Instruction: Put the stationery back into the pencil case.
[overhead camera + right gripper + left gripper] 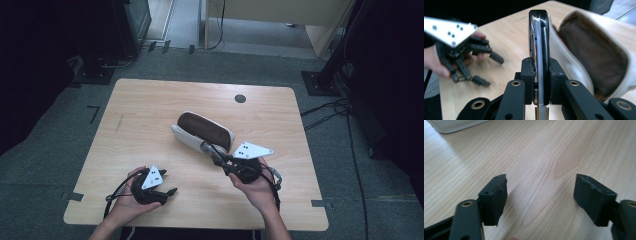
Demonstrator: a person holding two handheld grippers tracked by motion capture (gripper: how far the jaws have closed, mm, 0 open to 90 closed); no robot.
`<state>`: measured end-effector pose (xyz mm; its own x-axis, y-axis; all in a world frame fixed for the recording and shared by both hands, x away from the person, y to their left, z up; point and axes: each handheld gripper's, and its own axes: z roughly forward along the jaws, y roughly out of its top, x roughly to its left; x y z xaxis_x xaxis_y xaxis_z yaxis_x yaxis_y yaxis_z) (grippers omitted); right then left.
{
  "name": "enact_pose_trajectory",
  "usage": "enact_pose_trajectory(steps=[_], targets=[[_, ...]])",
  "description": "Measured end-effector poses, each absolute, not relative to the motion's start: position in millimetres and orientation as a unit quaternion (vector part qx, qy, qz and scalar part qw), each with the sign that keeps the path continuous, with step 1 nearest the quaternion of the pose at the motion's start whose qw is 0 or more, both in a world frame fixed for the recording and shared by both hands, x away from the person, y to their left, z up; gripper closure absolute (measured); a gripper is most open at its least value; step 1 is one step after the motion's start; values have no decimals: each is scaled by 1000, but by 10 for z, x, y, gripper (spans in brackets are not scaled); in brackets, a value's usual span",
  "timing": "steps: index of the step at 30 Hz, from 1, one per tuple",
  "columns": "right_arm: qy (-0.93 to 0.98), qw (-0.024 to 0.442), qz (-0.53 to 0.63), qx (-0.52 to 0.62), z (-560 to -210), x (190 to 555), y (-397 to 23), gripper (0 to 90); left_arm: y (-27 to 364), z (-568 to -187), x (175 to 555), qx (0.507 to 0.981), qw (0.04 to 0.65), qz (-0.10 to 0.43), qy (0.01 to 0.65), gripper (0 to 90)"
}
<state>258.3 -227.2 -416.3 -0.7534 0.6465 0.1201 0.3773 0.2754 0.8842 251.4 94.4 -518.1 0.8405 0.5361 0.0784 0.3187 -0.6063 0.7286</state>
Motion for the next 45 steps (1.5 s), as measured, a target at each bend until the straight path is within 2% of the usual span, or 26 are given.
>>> enact_pose_trajectory(steps=[1, 2, 5, 15, 28, 33, 45], targets=[[787, 133, 507, 325, -4163, 2583, -2272, 778, 947, -5180, 2518, 884, 369, 147, 244, 231], [785, 138, 508, 327, -4090, 2637, -2298, 779, 948, -5182, 2526, 884, 365, 148, 252, 176], [781, 146, 510, 330, -3983, 2720, -2321, 778, 955, -5184, 2534, 885, 363, 144, 255, 133], [787, 157, 498, 329, -3791, 3056, -2256, 778, 962, -5191, 2546, 883, 363, 133, 267, 121], [822, 119, 448, 332, -4052, 3650, -2063, 775, 965, -5193, 2548, 884, 365, 124, 263, 126], [830, 101, 436, 333, -4110, 3736, -2032, 771, 971, -5191, 2548, 887, 365, 116, 257, 134], [833, 96, 428, 337, -4155, 3805, -2001, 768, 971, -5192, 2555, 888, 366, 109, 258, 135]])
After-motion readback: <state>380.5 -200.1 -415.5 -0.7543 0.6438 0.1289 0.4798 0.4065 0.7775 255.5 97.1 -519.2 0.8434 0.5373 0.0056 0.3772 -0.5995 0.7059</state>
